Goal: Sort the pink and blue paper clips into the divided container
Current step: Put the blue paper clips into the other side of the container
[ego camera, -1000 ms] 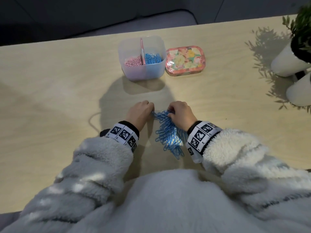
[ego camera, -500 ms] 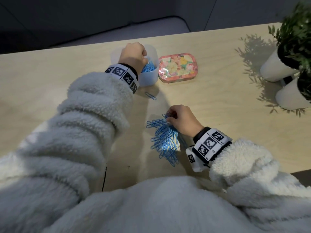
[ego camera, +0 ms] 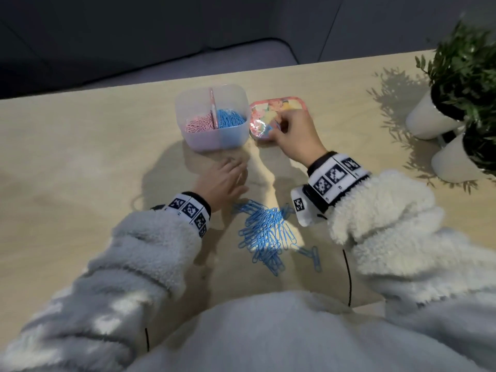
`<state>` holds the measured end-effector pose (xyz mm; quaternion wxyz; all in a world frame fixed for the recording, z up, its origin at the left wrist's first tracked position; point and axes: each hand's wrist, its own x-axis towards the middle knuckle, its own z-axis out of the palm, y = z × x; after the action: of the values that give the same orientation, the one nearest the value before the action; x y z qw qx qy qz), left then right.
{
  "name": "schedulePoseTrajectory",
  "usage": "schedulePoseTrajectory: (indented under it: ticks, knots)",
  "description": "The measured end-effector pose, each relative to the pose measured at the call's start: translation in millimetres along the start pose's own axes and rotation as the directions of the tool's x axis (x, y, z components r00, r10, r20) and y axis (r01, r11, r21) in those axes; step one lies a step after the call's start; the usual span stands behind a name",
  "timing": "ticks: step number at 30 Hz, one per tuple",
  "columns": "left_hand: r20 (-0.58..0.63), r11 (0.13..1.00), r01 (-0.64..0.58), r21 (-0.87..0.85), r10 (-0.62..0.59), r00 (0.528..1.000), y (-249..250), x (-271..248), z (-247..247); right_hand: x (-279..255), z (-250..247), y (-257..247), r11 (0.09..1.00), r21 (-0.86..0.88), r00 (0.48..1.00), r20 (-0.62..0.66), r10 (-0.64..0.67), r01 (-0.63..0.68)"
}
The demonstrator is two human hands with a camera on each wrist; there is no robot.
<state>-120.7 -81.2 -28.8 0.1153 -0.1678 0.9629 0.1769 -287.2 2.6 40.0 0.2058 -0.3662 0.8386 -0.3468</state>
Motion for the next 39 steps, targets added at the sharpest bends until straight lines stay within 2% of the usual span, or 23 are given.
schedulePoseTrajectory:
  ticks: [2,5,10,12,16,17,19,21,23,26,28,33,37,39]
  knots:
    - [0.03,0.999,-0.014,0.036,0.013,0.999,2,-10,9,19,4,-18,0.998,-0.051,0.999,-0.047,-0.025,0.022]
    - [0.037,0.999,0.046,-0.021,-0.045,0.998,12,-26,17,43,13,-40,0.989,-0.125,0.994,-0.064,-0.084,0.076]
    - [0.014,0.992,0.08,-0.096,-0.079,0.997,21,-44,23,59,32,-55,0.974,-0.194,0.993,0.049,-0.111,0.119]
    - [-0.021,0.99,0.088,-0.114,-0.091,0.996,21,-48,22,54,32,-54,0.965,-0.198,0.984,0.084,-0.16,0.174]
    - [-0.103,0.98,0.124,-0.155,-0.141,0.985,14,-57,20,17,15,-34,0.959,-0.073,0.962,0.015,-0.273,0.273]
    - [-0.128,0.978,0.116,-0.173,-0.139,0.982,13,-61,20,2,9,-22,0.954,-0.05,0.956,0.035,-0.293,0.294]
    - [-0.149,0.983,0.082,-0.163,-0.106,0.983,14,-67,27,-38,-4,9,0.959,-0.084,0.943,0.226,-0.244,0.269]
    - [-0.09,0.994,0.085,-0.074,-0.092,0.992,15,-70,40,-81,-18,46,0.957,-0.208,0.881,0.466,-0.085,0.203]
    - [-0.006,0.992,0.127,-0.024,-0.128,0.992,20,-70,53,-120,-27,82,0.936,-0.318,0.827,0.56,0.057,0.15]
    - [0.037,0.987,0.163,-0.007,-0.163,0.986,37,-69,58,-161,-27,121,0.898,-0.429,0.816,0.551,0.176,0.096]
    - [0.051,0.986,0.161,0.049,-0.164,0.985,53,-69,55,-171,-20,131,0.9,-0.432,0.844,0.504,0.185,0.061]
    - [0.082,0.985,0.158,0.07,-0.164,0.983,68,-57,59,-148,15,111,0.96,-0.272,0.932,0.361,0.036,0.068]
    - [0.03,0.991,0.13,-0.005,-0.13,0.991,60,-50,42,-120,30,92,0.975,-0.189,0.925,0.377,-0.04,0.119]
    - [-0.012,0.989,0.117,-0.086,-0.119,0.993,50,-53,27,-112,23,92,0.98,-0.181,0.943,0.332,-0.022,0.086]
